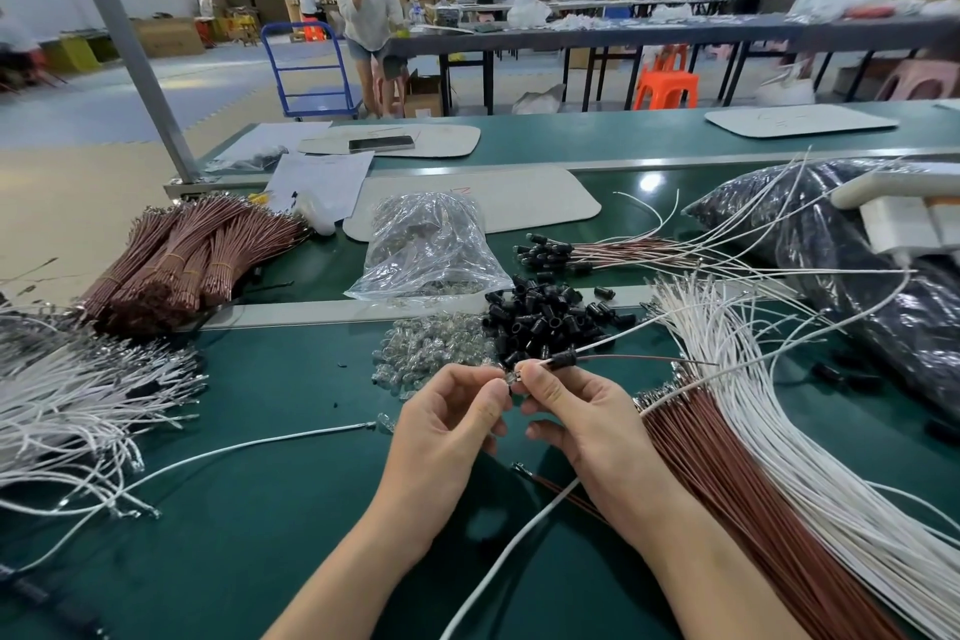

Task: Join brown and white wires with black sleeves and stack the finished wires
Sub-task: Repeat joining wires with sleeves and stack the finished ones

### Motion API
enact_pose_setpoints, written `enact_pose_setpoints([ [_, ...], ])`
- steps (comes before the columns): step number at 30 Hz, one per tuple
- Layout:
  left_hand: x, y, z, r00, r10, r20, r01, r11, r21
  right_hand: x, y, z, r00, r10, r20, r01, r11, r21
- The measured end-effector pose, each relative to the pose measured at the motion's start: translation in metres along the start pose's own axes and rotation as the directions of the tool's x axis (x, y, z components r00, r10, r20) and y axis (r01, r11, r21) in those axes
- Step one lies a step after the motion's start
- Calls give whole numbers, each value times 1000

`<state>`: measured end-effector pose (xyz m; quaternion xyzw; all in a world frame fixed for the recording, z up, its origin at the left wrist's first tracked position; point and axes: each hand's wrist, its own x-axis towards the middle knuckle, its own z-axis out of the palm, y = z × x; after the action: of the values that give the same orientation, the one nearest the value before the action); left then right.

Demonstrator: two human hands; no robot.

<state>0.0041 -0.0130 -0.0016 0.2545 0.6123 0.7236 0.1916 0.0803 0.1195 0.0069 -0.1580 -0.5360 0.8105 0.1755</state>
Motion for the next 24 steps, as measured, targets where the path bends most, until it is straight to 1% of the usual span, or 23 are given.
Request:
enact_pose_setpoints([
  [6,0,0,-1,1000,2,1,-2,1000,27,0,1,-1,1000,-11,-5,11,1000,-12],
  [15,0,-1,-3,1000,-9,-18,10,1000,23,-1,2,-2,998,-55,-12,53,994,-96],
  [24,1,1,-4,999,-35,-17,35,999,-14,-3,0,1,998,-58,-22,55,992,-112],
])
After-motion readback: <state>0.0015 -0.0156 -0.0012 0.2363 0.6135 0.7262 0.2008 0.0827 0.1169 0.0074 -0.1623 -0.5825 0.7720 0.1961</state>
